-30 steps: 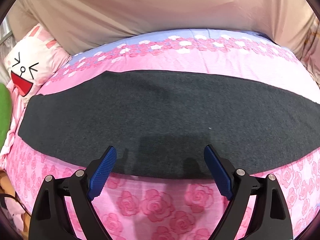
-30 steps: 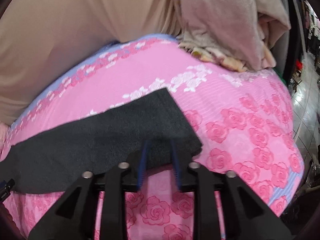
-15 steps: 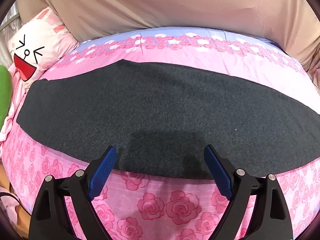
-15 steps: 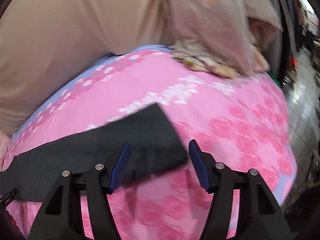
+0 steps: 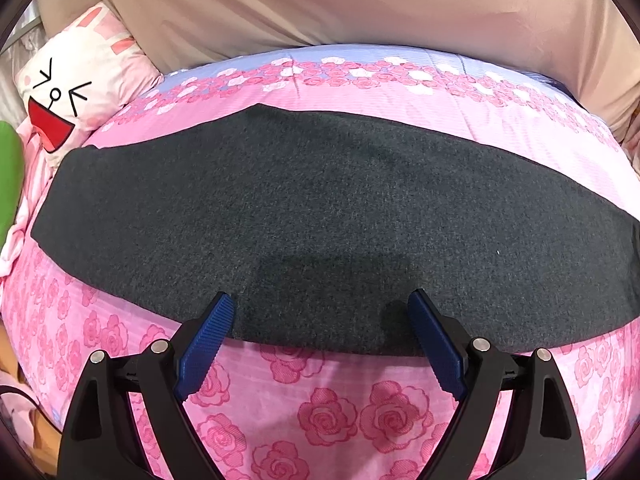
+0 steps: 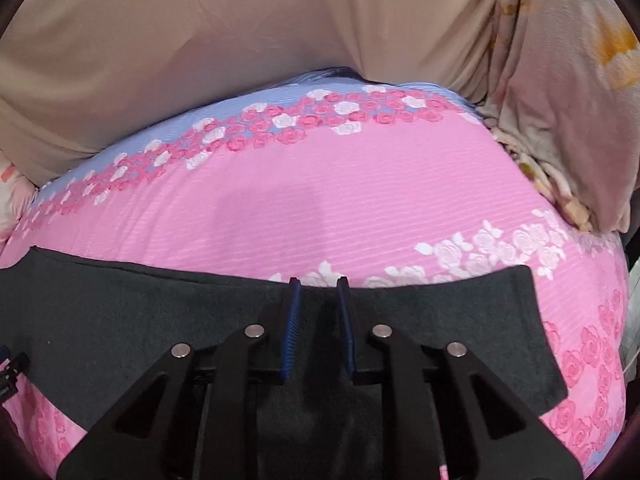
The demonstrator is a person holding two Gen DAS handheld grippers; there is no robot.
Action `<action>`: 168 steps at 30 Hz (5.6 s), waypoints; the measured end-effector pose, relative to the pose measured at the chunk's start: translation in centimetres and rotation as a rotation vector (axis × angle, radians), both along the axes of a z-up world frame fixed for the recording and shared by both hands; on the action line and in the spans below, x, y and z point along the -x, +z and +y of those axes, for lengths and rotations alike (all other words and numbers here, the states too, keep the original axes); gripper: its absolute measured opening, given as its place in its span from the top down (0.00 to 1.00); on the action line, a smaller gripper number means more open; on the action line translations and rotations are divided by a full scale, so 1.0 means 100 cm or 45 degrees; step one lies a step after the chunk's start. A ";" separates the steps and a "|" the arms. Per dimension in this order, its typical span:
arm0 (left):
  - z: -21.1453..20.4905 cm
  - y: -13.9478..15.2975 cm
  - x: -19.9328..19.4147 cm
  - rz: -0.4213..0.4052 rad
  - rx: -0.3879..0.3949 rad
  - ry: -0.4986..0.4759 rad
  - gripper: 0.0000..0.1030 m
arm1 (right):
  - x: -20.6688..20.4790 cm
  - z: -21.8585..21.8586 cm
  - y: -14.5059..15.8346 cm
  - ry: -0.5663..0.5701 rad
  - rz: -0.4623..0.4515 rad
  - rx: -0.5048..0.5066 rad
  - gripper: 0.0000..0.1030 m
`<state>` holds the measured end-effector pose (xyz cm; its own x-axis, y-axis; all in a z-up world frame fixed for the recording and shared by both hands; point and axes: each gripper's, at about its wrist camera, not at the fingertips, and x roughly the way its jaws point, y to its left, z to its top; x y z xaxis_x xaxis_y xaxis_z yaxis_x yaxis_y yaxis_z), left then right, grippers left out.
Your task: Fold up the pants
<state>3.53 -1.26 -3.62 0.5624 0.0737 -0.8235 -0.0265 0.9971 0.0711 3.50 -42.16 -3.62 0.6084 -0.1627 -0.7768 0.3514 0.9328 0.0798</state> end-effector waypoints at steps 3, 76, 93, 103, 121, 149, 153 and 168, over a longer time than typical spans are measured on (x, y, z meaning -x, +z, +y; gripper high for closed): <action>-0.003 0.000 -0.004 0.008 0.018 -0.004 0.16 | 0.025 -0.023 -0.006 -0.063 -0.010 -0.053 0.78; -0.037 0.028 0.017 -0.012 0.046 -0.124 0.16 | 0.157 -0.130 -0.033 -0.367 -0.319 -0.703 0.53; 0.028 0.029 0.018 -0.047 0.129 -0.054 0.16 | 0.072 0.017 0.107 0.135 -0.608 -0.620 0.94; 0.094 0.035 0.036 -0.096 0.146 0.049 0.16 | -0.002 0.211 0.109 0.420 -0.379 0.012 0.51; 0.043 0.035 0.033 -0.074 0.128 -0.036 0.16 | 0.044 0.029 -0.015 0.037 -0.019 -0.029 0.92; 0.030 0.036 0.032 -0.068 0.131 -0.056 0.16 | 0.110 -0.036 0.047 -0.213 -0.268 -0.026 0.90; 0.013 0.038 0.038 -0.076 0.082 -0.091 0.16 | 0.133 -0.064 0.037 -0.399 -0.217 0.063 0.71; -0.028 0.038 0.032 -0.061 -0.004 -0.125 0.16 | 0.042 0.031 -0.019 0.339 0.004 -0.066 0.93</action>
